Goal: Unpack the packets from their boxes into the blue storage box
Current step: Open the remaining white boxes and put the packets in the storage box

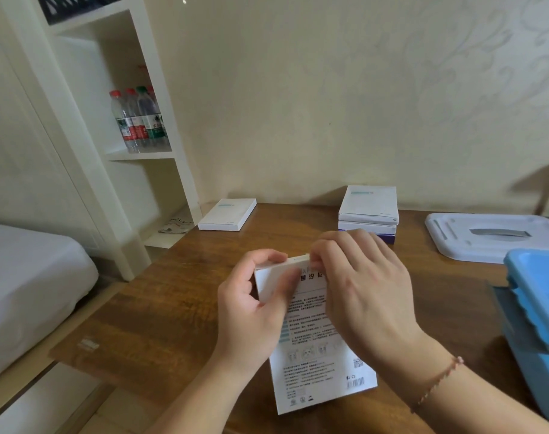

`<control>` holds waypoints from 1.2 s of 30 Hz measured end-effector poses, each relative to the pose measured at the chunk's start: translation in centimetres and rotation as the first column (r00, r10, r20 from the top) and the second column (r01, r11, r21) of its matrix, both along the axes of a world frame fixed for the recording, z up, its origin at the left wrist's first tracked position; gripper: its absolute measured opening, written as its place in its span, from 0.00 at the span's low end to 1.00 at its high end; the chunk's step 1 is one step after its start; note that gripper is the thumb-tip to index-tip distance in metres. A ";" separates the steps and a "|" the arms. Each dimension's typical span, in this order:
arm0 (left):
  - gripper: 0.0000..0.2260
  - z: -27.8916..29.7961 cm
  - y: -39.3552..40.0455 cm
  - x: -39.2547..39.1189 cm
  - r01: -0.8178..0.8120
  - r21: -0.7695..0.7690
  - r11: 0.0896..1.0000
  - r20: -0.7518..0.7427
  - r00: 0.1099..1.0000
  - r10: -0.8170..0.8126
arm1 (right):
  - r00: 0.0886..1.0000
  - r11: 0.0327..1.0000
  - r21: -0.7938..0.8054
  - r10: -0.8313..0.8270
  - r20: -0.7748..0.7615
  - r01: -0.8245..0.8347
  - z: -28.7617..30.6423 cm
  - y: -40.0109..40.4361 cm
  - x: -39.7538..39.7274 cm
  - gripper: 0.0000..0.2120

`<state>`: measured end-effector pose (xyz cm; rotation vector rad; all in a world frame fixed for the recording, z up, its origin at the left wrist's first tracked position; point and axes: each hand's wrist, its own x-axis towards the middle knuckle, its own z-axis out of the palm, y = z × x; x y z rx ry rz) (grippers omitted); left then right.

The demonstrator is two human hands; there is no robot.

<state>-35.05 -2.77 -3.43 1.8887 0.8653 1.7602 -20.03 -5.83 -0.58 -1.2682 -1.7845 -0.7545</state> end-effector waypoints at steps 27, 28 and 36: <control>0.10 2.8 0.2 -1.9 0.322 -0.094 0.942 -0.184 0.924 -0.334 | 0.675 0.767 -0.302 0.221 -0.704 -0.567 4.2 -0.4 2.0 0.10; 0.10 2.8 0.1 -1.9 0.328 -0.099 0.939 -0.183 0.922 -0.341 | 0.679 0.763 -0.310 0.220 -0.700 -0.567 4.2 -0.4 2.1 0.10; 0.19 2.7 -0.1 -1.9 0.320 -0.099 0.942 -0.173 0.927 -0.333 | 0.825 0.719 -0.495 0.195 -0.531 -0.488 4.7 -0.4 2.6 0.09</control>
